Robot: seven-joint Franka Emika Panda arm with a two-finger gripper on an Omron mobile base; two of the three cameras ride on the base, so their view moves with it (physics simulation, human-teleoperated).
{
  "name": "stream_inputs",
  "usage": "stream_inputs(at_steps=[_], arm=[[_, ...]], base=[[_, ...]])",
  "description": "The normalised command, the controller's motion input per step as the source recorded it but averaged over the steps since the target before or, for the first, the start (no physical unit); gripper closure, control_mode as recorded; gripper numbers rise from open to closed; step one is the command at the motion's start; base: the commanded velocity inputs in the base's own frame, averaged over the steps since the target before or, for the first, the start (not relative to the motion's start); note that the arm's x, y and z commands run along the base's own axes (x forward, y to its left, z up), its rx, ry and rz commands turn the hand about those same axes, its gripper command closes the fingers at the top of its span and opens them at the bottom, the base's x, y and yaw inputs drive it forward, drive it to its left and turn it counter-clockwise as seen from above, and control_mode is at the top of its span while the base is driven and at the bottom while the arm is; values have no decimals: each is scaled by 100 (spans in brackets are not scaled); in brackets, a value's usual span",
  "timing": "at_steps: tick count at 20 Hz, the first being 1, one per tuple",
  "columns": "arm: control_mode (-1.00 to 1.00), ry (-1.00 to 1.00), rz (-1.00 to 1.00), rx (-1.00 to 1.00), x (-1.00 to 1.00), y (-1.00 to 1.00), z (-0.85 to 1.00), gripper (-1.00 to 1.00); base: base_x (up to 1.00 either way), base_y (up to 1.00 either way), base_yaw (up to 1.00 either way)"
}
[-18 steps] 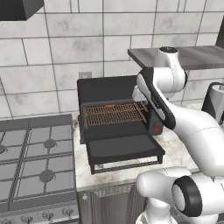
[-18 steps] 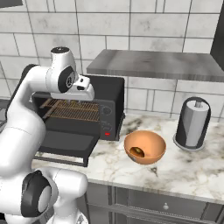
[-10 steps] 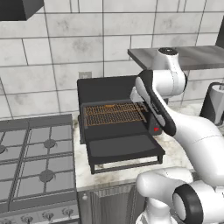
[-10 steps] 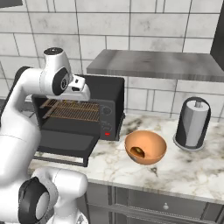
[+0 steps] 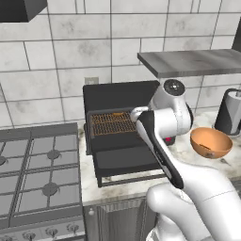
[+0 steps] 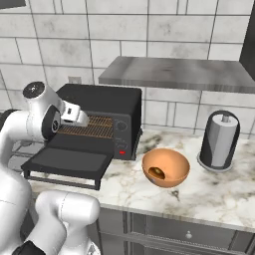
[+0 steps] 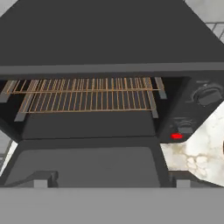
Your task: Pick up the heated bread from the toaster oven and place it in the bowl. Then move the bread bowl to the dining counter.
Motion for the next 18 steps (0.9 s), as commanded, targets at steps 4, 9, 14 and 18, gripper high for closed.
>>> stream_inputs(at_steps=[4, 9, 14, 18], arm=[[-100, -33, -3, 0, 0, 10, -32, -100], [-100, -20, 0, 0, 17, 4, -5, -100], [-100, -17, 0, 0, 35, 12, -1, -100], [-100, -16, 0, 0, 33, 10, 0, -100]], base=[[0, 0, 0], [0, 0, 0], [0, 0, 0], [0, 0, 0]])
